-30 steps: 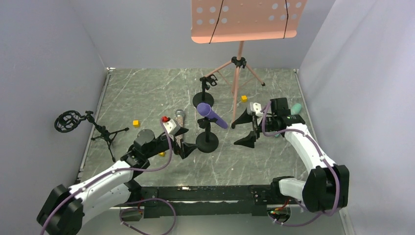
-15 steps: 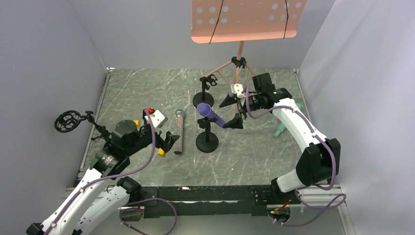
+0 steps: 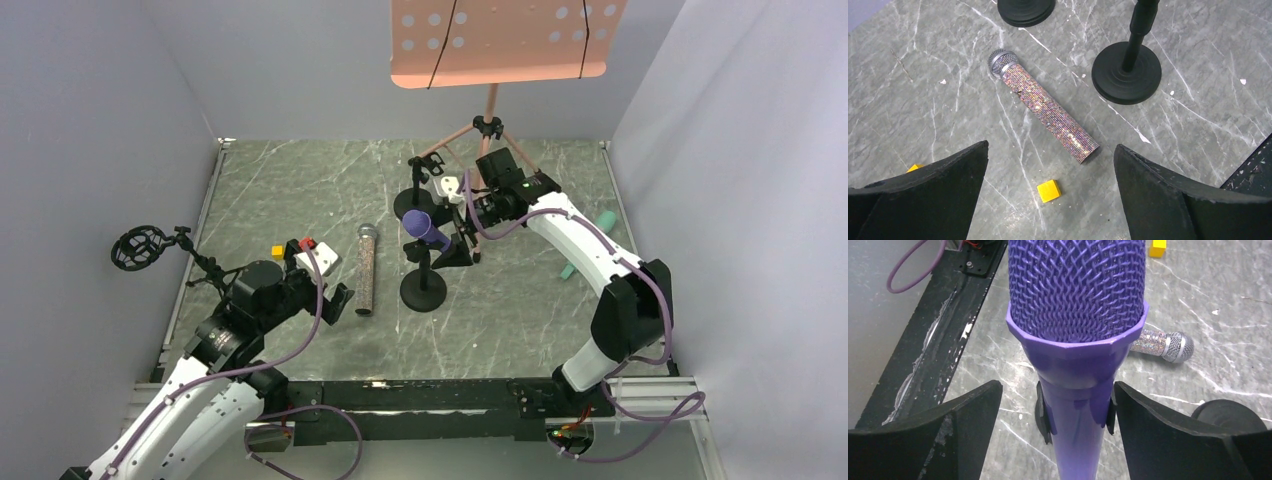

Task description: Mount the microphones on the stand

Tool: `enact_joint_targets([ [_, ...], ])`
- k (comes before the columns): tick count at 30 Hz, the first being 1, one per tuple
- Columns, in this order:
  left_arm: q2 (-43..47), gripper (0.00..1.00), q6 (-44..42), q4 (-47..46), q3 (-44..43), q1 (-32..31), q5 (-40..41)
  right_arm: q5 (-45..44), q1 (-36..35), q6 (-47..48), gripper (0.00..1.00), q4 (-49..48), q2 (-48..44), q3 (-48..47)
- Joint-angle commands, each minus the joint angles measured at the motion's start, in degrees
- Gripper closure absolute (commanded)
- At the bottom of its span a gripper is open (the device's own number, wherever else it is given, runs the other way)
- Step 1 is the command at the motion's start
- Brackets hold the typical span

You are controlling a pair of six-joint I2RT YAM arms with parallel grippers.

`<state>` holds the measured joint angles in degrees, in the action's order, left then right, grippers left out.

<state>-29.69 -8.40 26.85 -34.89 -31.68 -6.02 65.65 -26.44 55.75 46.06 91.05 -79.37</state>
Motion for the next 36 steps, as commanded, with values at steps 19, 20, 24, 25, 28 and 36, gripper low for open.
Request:
enact_joint_targets([
  [19,0.6,0.01,-0.7,-1.5,-0.6,0.3,0.3,1.2,-0.4,-3.3,0.71,-4.2,0.1,-1.2],
  [20,0.6,0.01,-0.7,-1.6,-0.7,0.3,0.3,1.2,-0.3,-3.6,0.74,-4.3,0.0,-1.3],
  [24,1.0,0.01,-0.7,-1.5,-0.6,0.3,0.3,1.2,0.5,-6.0,0.81,-4.2,-1.1,-2.6],
  [25,1.1,0.01,-0.6,-1.5,-0.6,0.3,0.3,1.5,1.1,-6.9,0.82,-4.3,-1.7,-2.8],
  [28,1.3,0.01,-0.6,-1.5,-0.5,0.3,0.3,2.5,3.8,-9.4,0.83,-4.2,-4.3,-2.7],
  [36,1.4,0.01,-0.8,-1.9,-0.4,0.4,-0.3,4.7,20.0,-15.6,0.85,-6.0,-12.3,0.0],
])
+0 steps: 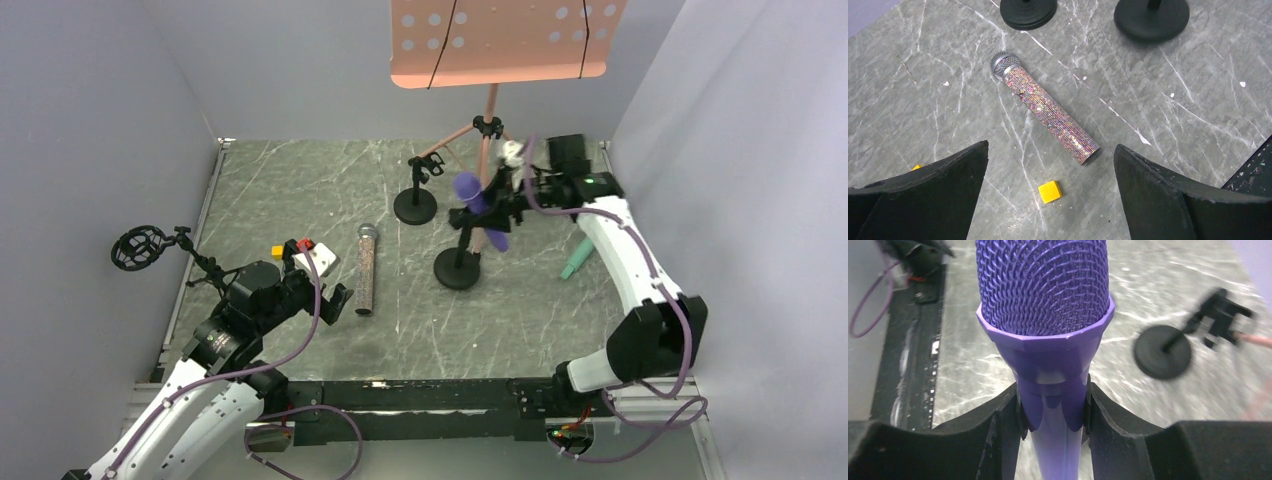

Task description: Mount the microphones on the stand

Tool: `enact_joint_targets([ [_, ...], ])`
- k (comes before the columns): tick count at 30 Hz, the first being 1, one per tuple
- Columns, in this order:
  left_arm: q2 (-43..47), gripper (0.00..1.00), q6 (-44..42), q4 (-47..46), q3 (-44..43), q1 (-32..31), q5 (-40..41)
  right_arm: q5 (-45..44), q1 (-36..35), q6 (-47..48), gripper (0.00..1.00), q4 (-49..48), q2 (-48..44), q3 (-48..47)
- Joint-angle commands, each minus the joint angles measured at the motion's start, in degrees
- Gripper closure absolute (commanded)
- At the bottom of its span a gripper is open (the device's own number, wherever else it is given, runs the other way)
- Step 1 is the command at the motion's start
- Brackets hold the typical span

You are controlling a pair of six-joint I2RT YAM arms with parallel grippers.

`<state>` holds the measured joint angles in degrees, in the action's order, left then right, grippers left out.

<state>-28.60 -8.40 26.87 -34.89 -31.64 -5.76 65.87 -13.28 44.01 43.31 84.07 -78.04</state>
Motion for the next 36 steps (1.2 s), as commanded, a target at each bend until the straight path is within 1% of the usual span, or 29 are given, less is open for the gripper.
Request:
enact_joint_targets([
  [1,0.2,0.01,-0.8,-1.9,-0.4,0.4,-0.6,3.9,8.7,-3.4,0.85,-2.1,-5.6,-2.0],
  [5,0.1,0.01,-0.7,-1.9,-0.5,0.5,-0.9,0.9,17.2,-3.7,0.86,-1.2,-5.5,-4.4],
  [9,0.2,0.01,-0.7,-1.9,-0.4,0.4,-1.0,-1.5,23.8,-6.6,0.86,-5.8,-4.7,-4.5],
  [14,0.3,0.01,-0.7,-1.9,-0.4,0.5,-1.0,-1.2,28.5,-7.1,0.86,-7.5,-2.7,-5.7],
  [16,0.3,0.01,-0.7,-2.0,-0.4,0.5,-1.1,-2.8,30.0,-9.0,0.86,-11.2,-2.3,-4.9],
  [18,0.1,0.01,-0.8,-2.0,-0.4,0.5,-1.2,-4.8,31.5,-12.6,0.86,-17.1,-1.7,-3.5],
  [20,0.1,0.01,-0.8,-2.0,-0.4,0.4,-1.4,-7.2,32.7,-17.7,0.86,-24.8,0.0,-2.4],
  [22,0.0,0.01,-0.8,-1.9,-0.4,0.4,-1.4,-8.9,33.4,-21.6,0.86,-30.0,1.9,-2.2],
  [27,0.1,0.01,-0.8,-1.9,-0.4,0.5,-1.3,-13.7,33.6,-27.4,0.86,-41.1,7.3,-3.7],
  [32,-0.1,0.01,-0.8,-1.9,-0.4,0.6,-1.1,-18.4,33.6,-29.6,0.85,-46.7,13.3,-7.2],
  [36,-0.4,0.01,-0.8,-1.9,-0.4,0.6,-1.0,-19.6,33.6,-30.0,0.83,-46.6,17.2,-10.7],
])
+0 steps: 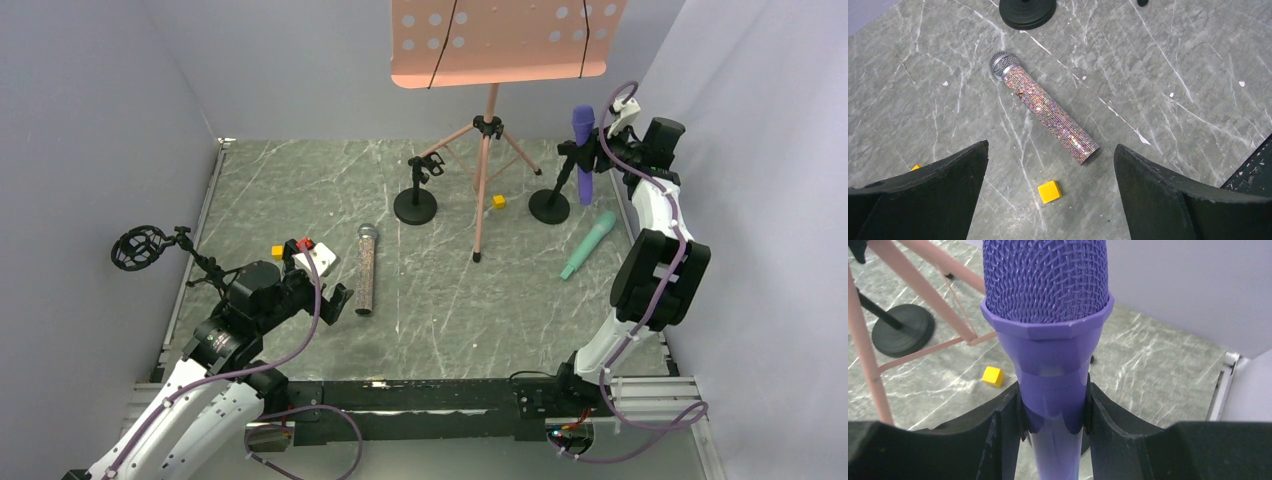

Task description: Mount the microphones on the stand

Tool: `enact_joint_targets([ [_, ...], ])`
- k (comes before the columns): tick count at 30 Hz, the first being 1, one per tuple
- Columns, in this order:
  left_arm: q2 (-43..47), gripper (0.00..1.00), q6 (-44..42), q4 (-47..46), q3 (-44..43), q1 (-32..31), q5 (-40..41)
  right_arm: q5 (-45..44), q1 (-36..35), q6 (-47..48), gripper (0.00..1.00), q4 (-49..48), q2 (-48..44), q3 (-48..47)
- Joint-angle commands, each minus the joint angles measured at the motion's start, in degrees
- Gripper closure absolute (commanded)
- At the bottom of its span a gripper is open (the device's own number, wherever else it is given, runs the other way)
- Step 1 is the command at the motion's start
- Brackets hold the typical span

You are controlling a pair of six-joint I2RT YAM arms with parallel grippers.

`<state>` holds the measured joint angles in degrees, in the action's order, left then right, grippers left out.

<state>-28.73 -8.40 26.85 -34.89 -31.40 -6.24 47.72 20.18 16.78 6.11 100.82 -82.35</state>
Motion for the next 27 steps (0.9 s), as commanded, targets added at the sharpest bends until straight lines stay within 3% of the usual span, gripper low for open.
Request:
enact_joint_targets([
  [1,-0.2,0.01,-0.8,-1.9,-0.4,0.4,-0.5,-1.6,0.2,-2.8,0.83,-9.5,1.0,-6.8],
  [11,-0.9,0.01,-1.0,-1.9,-0.5,0.5,-1.0,-0.8,0.1,-0.6,0.73,-8.6,2.2,-6.0],
  [25,-0.1,0.01,-0.8,-1.9,-0.4,0.6,-1.2,-0.9,0.1,0.2,0.23,-9.1,-2.4,0.1],
  [27,0.2,0.01,-0.8,-1.9,-0.4,0.6,-1.2,-1.9,0.2,0.0,0.09,-9.1,-3.6,1.0],
])
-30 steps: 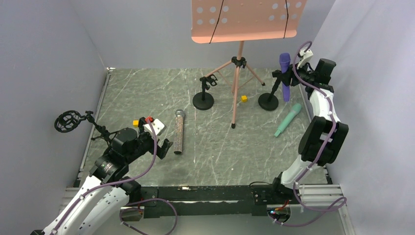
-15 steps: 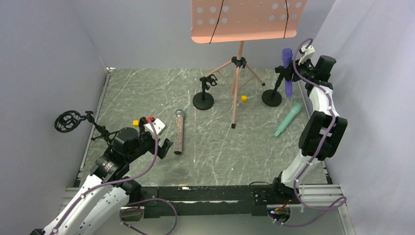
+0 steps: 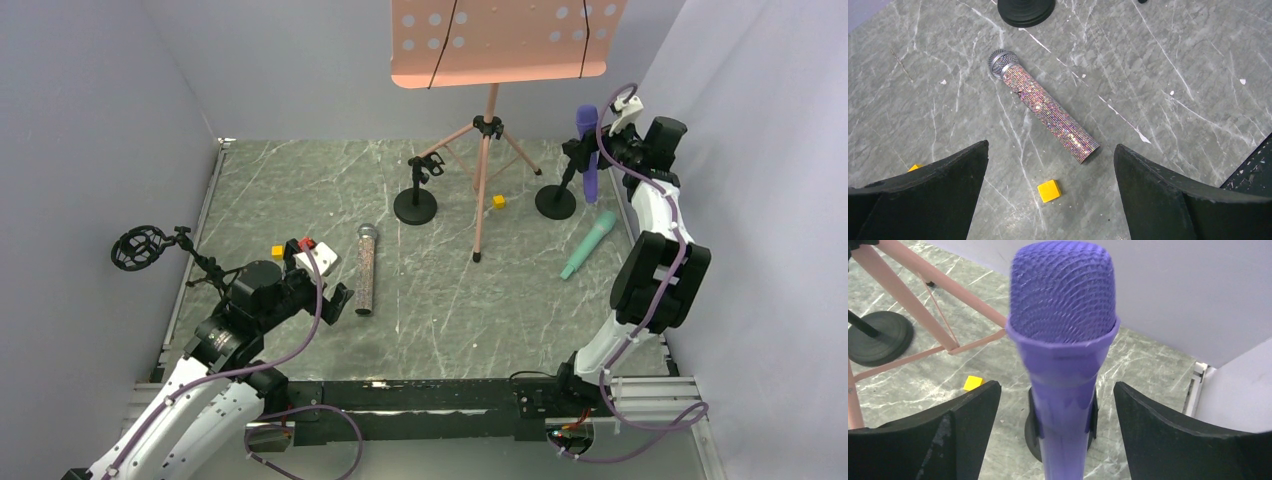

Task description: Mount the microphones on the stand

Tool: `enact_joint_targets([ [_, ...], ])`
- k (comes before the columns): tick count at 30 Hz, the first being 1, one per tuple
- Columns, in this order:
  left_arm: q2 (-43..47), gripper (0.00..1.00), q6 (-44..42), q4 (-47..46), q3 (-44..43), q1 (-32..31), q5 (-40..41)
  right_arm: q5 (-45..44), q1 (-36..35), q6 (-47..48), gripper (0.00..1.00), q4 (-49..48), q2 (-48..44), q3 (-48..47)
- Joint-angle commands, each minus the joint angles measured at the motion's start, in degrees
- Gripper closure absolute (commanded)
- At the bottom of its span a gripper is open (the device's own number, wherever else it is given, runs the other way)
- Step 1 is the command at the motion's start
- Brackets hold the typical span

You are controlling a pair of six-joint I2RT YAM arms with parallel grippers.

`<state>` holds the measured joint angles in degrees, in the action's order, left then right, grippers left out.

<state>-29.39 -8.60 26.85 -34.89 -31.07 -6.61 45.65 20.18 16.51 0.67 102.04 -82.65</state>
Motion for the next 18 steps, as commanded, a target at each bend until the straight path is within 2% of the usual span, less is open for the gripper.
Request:
enact_joint_targets([
  [1,1.0,0.01,-0.6,-2.0,-0.4,0.2,-0.9,-0.6,0.3,0.3,0.03,-3.4,-5.5,1.7],
  [10,2.0,0.01,-0.3,-2.0,-0.4,0.3,-1.5,-1.1,4.7,-2.6,0.00,-1.1,-15.3,7.7],
  [15,2.6,0.01,0.6,-2.1,-0.4,0.3,-1.9,-0.9,5.1,-0.2,0.00,11.1,-23.1,8.9],
  [18,4.0,0.01,2.6,-3.4,-0.4,0.3,-2.3,2.9,5.0,0.1,0.00,16.9,-28.4,11.2],
])
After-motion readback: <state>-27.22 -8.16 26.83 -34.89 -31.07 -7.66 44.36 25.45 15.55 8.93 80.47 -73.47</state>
